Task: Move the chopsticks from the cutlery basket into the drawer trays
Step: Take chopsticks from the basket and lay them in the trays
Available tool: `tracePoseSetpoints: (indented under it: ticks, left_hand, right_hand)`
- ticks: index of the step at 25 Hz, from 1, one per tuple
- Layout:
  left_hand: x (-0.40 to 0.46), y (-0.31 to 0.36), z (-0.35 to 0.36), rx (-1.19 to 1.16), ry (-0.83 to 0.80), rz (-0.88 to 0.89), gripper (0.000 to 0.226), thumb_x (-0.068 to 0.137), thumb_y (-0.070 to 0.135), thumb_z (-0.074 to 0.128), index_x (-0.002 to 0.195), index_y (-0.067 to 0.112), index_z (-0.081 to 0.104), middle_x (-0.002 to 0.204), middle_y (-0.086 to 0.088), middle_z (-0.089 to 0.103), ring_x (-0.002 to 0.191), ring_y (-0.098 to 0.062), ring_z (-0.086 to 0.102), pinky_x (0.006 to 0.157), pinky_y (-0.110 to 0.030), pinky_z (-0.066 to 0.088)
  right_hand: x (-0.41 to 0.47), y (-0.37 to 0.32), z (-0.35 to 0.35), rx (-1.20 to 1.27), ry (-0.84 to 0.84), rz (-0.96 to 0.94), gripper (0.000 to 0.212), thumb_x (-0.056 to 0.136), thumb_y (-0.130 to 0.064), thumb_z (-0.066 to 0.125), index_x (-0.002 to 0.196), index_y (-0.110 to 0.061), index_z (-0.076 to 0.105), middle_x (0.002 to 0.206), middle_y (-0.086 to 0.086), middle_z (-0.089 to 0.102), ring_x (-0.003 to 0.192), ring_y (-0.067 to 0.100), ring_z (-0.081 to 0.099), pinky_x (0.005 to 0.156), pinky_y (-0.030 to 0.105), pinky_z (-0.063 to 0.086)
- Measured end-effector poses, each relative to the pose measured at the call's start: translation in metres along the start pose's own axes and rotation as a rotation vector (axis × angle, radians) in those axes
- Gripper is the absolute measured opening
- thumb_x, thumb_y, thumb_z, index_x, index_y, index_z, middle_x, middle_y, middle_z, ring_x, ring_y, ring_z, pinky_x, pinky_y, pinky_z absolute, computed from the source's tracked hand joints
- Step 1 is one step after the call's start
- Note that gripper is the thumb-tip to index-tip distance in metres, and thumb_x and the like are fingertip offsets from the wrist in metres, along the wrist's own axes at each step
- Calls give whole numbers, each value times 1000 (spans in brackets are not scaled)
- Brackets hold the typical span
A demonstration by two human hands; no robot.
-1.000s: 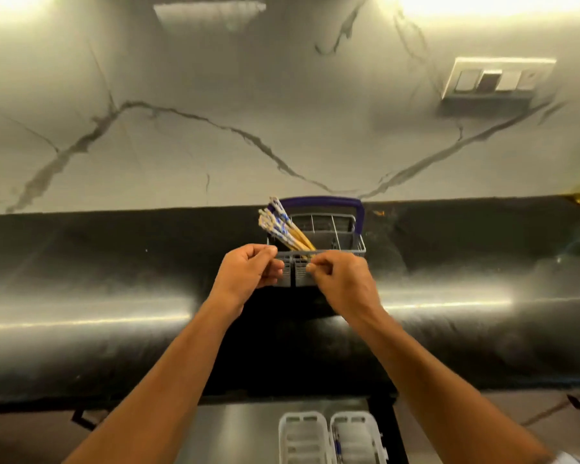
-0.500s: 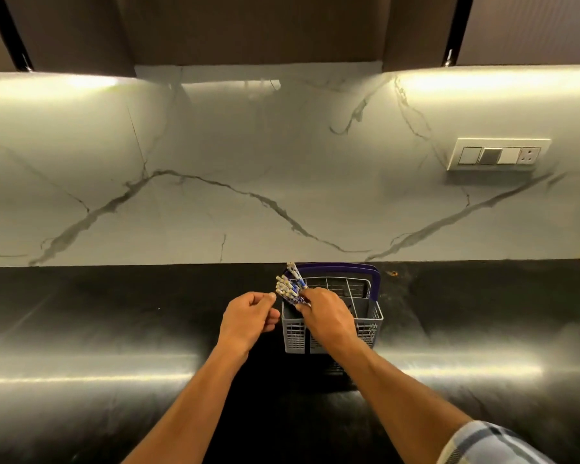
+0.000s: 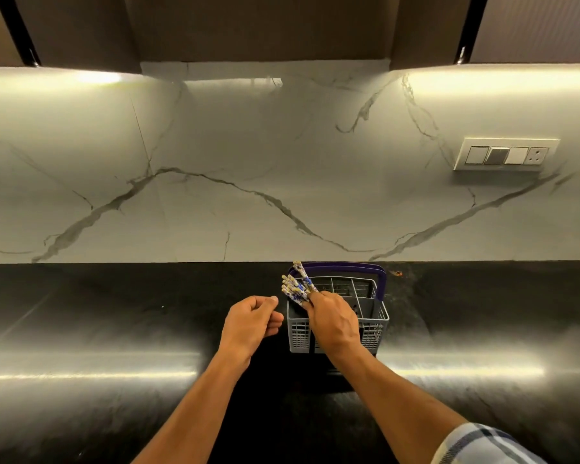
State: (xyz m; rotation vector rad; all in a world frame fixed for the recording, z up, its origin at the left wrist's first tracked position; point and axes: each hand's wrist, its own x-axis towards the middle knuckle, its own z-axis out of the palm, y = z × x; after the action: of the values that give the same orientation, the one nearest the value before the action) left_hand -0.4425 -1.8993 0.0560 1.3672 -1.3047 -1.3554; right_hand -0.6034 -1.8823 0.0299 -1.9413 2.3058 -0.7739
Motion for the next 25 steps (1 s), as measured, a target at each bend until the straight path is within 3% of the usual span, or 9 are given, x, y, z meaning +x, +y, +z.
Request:
tracePoseSetpoints:
  ticks: [5, 9, 14, 16, 20, 25]
  left_hand:
    - [-6, 16, -2, -53, 6, 69, 17, 95, 21, 62, 104, 10, 70, 84, -9, 75, 84, -21, 74, 81, -37, 62]
    - [-17, 59, -3, -97, -103, 266, 19, 93, 16, 63, 110, 10, 71, 87, -5, 77, 86, -17, 74, 86, -34, 61]
    - [-33, 143, 4, 33, -265, 643, 38, 91, 28, 67, 128, 35, 61, 121, 3, 71, 110, -8, 68, 94, -31, 55]
    - [-46, 169, 14, 178, -289, 763, 46, 89, 32, 68, 133, 42, 56, 125, 7, 69, 115, -3, 64, 97, -22, 50]
    - [-70, 193, 34, 273, -314, 908, 41, 88, 27, 70, 127, 39, 63, 114, 13, 72, 106, 4, 66, 88, -9, 51]
    - [-80, 199, 49, 265, -314, 898, 29, 88, 21, 70, 115, 32, 71, 94, 16, 74, 88, 4, 71, 77, -5, 51]
  right_hand:
    - [4, -4, -24, 82, -14, 41, 26, 97, -35, 52, 93, -17, 70, 85, 2, 69, 72, 19, 60, 61, 32, 45]
    - [13, -18, -90, 194, 64, -22, 19, 92, -31, 65, 99, -17, 76, 83, 2, 74, 69, 14, 64, 69, 30, 54]
    - [14, -32, -185, 251, 149, -103, 17, 87, -34, 71, 84, -18, 78, 61, -4, 66, 53, 13, 59, 58, 31, 52]
    - [12, -33, -212, 313, 121, -105, 13, 84, -31, 74, 84, -18, 79, 69, 0, 73, 62, 17, 68, 66, 35, 60]
    - [-4, -31, -250, 472, 12, -134, 11, 82, -13, 76, 92, -14, 79, 83, 5, 78, 73, 15, 75, 78, 34, 63]
    - [-23, -24, -264, 517, -26, -85, 15, 82, -19, 76, 91, -8, 78, 83, 9, 78, 74, 18, 75, 79, 36, 62]
